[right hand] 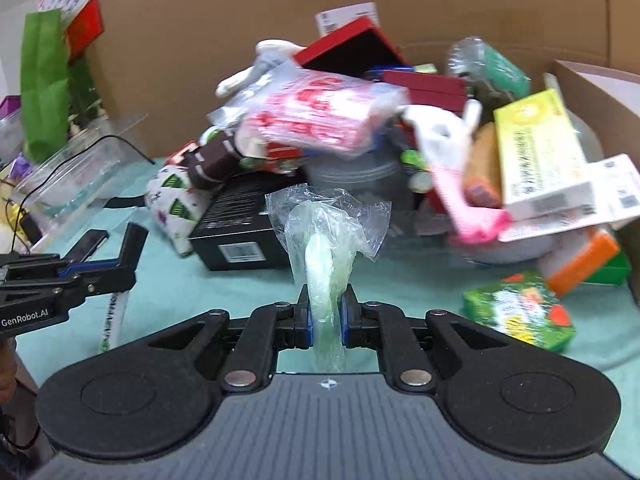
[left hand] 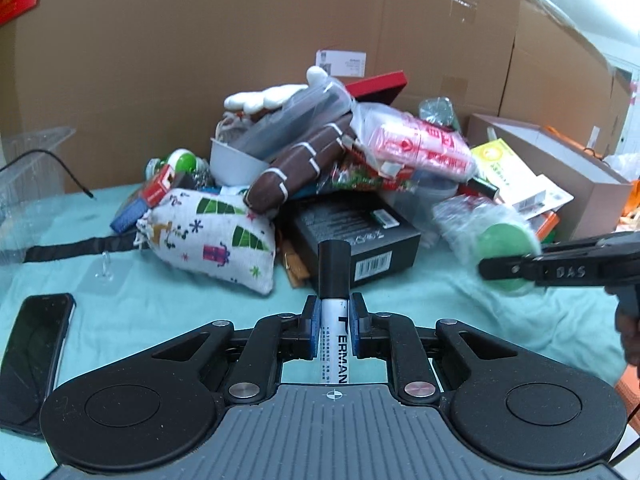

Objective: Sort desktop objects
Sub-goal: 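Lift the marker and soap bag and carry them over the white box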

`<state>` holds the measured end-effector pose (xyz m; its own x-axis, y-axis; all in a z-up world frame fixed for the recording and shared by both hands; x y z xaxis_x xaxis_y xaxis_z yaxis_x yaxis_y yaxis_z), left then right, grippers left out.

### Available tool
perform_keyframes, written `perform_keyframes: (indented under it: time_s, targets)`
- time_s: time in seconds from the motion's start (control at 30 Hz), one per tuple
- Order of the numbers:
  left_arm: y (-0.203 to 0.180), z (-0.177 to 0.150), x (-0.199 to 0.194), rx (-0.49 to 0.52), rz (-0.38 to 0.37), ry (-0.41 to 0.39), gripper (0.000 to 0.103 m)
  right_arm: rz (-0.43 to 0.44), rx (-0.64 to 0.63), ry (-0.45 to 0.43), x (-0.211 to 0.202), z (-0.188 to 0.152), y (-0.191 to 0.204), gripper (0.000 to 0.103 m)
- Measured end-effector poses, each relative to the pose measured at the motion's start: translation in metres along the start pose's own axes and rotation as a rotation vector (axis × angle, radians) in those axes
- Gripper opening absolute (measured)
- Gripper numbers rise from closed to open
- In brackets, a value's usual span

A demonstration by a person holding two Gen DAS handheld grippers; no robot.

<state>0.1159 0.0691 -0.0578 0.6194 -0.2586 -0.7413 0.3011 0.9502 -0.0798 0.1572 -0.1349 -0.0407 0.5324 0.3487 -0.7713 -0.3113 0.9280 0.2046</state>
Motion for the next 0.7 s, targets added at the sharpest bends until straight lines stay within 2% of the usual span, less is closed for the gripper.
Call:
perform_keyframes:
  time_s: [0.17,0.33,0.57,0.7]
  targets:
    - [-0.004,0.005,-0.002,0.009,0.004,-0.005,0.010,0.035,-0.010,-0.009,0.000,-0.001,0.009,0.014]
    - [-0.013,0.015,-0.005,0.007,-0.012,-0.024,0.010,0.041,0.008,-0.024,-0.006,0.000,0.000,0.014]
    - [-0.046,0.055,-0.011,0.052,-0.048,-0.062,0.009,0.064,0.019,-0.121,-0.035,0.005,-0.019,0.014]
    - [-0.080,0.090,-0.012,0.086,-0.084,-0.089,0.009,0.053,0.020,-0.190,-0.059,0.013,-0.040,0.014]
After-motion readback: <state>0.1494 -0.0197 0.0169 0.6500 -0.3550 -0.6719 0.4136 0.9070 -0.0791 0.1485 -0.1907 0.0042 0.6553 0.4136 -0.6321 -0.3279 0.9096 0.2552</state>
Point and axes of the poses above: each gripper's, at about its wrist camera, not at the fingertips, and x roughly the way its jaws point, y to its left, z to its top, the point moved 2 cm from there along x, roughly the way its jaws point, and after that the axes turned 14 degrees about y, right-handed, at the moved point
